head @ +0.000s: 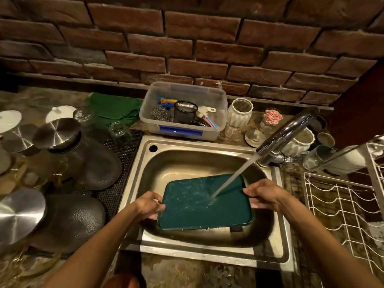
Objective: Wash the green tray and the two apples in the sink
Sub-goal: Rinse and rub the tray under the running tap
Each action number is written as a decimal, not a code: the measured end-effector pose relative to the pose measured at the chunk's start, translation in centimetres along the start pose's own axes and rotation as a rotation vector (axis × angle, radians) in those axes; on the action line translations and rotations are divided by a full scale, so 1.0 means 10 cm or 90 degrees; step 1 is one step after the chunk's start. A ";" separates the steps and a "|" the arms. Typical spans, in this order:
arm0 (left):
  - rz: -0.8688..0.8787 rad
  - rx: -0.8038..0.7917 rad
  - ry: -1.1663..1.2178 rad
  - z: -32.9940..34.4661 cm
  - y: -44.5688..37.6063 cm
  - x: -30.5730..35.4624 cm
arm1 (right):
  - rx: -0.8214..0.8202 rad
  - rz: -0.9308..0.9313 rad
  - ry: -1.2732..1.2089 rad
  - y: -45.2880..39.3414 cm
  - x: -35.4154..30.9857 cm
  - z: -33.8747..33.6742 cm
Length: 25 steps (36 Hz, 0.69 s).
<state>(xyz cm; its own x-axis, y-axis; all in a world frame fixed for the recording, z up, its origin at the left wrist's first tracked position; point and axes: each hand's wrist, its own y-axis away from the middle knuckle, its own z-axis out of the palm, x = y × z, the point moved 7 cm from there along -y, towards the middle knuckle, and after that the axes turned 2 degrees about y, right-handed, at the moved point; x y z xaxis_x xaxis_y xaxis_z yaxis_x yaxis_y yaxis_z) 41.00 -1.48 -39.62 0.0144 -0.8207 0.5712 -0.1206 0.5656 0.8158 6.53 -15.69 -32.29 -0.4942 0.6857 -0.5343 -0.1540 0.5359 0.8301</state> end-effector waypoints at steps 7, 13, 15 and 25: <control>0.019 0.010 -0.117 -0.25 -0.03 0.16 | -0.028 0.093 -0.027 -0.16 0.30 0.17; 0.036 0.003 -0.068 -0.24 -0.01 0.42 | -0.025 0.123 -0.005 -0.34 0.62 0.33; 0.054 0.010 -0.051 -0.22 0.00 0.50 | -0.014 0.116 -0.033 -0.38 0.68 0.39; 0.088 0.087 -0.030 -0.16 -0.10 0.50 | 0.076 -0.012 -0.124 -0.41 0.50 0.29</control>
<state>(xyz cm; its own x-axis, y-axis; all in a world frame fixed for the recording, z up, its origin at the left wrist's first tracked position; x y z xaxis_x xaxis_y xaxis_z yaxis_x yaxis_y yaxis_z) 42.79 -6.03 -37.45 -0.0581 -0.7410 0.6690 -0.2522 0.6593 0.7083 7.20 -13.04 -38.85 -0.3162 0.7509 -0.5798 -0.0535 0.5961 0.8011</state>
